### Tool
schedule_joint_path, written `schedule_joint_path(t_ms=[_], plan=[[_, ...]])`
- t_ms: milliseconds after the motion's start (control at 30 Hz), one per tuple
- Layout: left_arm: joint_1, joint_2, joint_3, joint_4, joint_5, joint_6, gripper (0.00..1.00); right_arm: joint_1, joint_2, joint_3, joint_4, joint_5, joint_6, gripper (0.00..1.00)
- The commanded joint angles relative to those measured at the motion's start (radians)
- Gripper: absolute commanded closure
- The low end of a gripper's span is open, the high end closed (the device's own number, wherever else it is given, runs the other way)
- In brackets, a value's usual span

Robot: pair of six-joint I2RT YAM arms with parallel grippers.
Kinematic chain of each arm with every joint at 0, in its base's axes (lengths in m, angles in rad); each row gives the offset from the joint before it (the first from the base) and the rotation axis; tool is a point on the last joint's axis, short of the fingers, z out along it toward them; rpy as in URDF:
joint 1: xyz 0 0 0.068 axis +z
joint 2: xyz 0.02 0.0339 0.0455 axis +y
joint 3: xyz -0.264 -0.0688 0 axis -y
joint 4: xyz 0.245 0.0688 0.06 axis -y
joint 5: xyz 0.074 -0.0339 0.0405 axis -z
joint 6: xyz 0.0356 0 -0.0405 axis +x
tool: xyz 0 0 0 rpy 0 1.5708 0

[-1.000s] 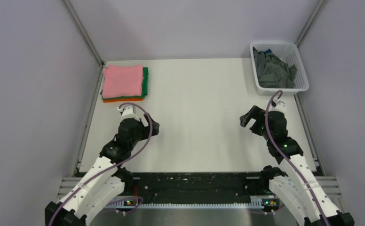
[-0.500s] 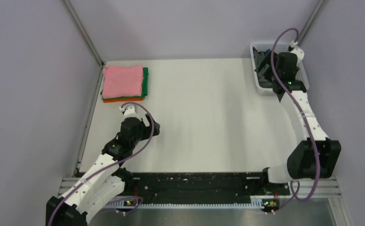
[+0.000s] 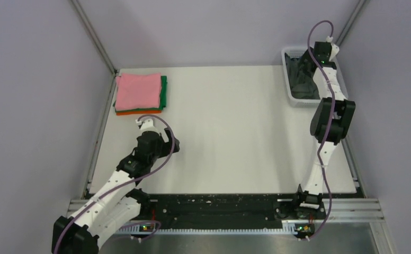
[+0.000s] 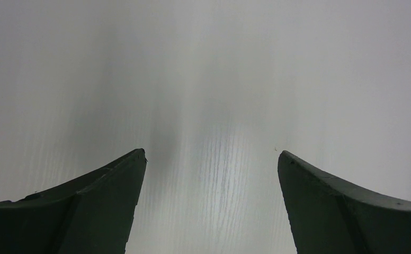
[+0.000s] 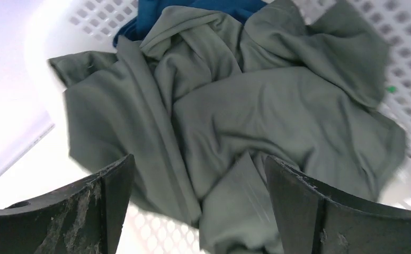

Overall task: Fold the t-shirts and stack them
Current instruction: Grab crumpled tshirt from bin with the right arm

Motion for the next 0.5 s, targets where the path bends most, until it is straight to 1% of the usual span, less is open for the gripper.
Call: schedule_joint_path(t_ms=[0,100,267,333,367,400,433,467], plan=[[-0.004,-0.001,0.045,0.04,-0.025,0.011,0.01,-0.028,0.174,0.164,-0.045,-0.058,0.031,0.11],[-0.004,-0.007,0.039,0.047,-0.02,0.013,0.01,-0.034,0.267,0.221,-0.022,-0.12,0.036,0.17],[-0.003,0.002,0.038,0.049,-0.017,0.012,0.01,-0.035,0.357,0.264,-0.009,-0.113,0.034,0.25],[-0.003,0.009,0.04,0.049,-0.011,0.015,0.01,-0.036,0.375,0.262,-0.009,-0.112,0.027,0.31],[-0.003,0.013,0.041,0.048,-0.007,0.015,0.01,-0.035,0.38,0.261,-0.011,-0.119,0.021,0.38],[-0.003,0.014,0.042,0.048,-0.001,0.014,0.01,-0.036,0.382,0.259,-0.011,-0.129,0.014,0.48],[-0.003,0.016,0.043,0.048,0.003,0.014,0.01,-0.036,0.377,0.257,-0.012,-0.137,0.009,0.61],[-0.004,0.015,0.042,0.049,0.005,0.014,0.01,-0.036,0.364,0.258,-0.012,-0.143,0.005,0.77]])
